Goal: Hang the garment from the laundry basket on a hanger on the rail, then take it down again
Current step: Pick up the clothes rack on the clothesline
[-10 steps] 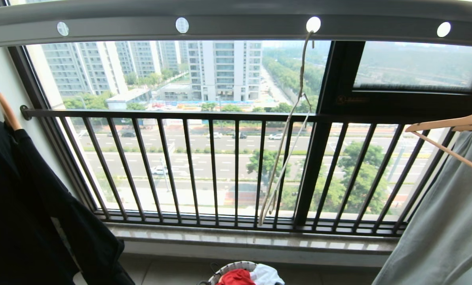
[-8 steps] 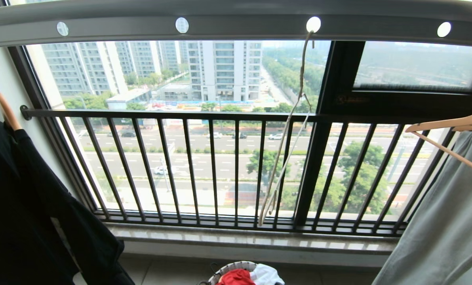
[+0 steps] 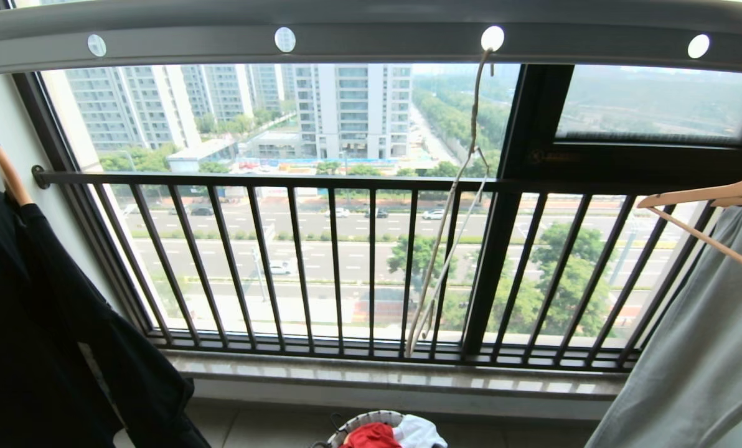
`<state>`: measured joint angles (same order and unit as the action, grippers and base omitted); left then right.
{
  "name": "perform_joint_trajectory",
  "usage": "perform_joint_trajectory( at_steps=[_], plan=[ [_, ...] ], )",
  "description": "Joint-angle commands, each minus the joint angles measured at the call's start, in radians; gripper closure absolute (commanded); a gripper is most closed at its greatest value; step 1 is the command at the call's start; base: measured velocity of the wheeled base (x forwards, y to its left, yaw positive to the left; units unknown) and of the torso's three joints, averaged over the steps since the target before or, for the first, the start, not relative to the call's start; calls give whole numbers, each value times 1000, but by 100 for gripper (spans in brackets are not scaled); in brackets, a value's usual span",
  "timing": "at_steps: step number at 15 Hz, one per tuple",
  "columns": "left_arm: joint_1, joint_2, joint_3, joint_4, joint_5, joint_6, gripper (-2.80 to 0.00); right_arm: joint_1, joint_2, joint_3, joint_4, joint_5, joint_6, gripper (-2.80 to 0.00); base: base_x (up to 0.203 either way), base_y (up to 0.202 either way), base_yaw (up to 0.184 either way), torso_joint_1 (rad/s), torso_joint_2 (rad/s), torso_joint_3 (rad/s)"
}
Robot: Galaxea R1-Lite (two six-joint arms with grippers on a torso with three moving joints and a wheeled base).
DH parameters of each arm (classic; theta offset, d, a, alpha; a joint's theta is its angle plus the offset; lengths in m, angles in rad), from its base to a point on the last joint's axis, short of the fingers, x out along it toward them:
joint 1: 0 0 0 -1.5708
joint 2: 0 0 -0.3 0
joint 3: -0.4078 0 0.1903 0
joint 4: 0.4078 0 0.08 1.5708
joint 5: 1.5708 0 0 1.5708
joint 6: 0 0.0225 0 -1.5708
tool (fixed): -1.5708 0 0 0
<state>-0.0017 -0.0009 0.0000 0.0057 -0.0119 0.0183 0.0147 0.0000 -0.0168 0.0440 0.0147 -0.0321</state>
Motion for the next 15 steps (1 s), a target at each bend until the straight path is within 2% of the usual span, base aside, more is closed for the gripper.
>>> perform_joint_trajectory(
  at_steps=[1, 7, 10, 15],
  plan=[
    [0, 1, 0, -1, 0, 0, 0, 1, 2, -2, 0, -1, 0, 0, 0, 0, 0, 0, 0, 0],
    [0, 1, 0, 0, 0, 0, 0, -6, 2, -23, 24, -29, -3, 0, 0, 0, 0, 0, 0, 0],
    [0, 1, 0, 0, 0, 0, 0, -6, 68, -154, 69, -28, -2, 0, 0, 0, 0, 0, 0, 0],
    [0, 1, 0, 0, 0, 0, 0, -5, 355, -377, 80, 4, 25, 0, 0, 0, 0, 0, 0, 0]
  ],
)
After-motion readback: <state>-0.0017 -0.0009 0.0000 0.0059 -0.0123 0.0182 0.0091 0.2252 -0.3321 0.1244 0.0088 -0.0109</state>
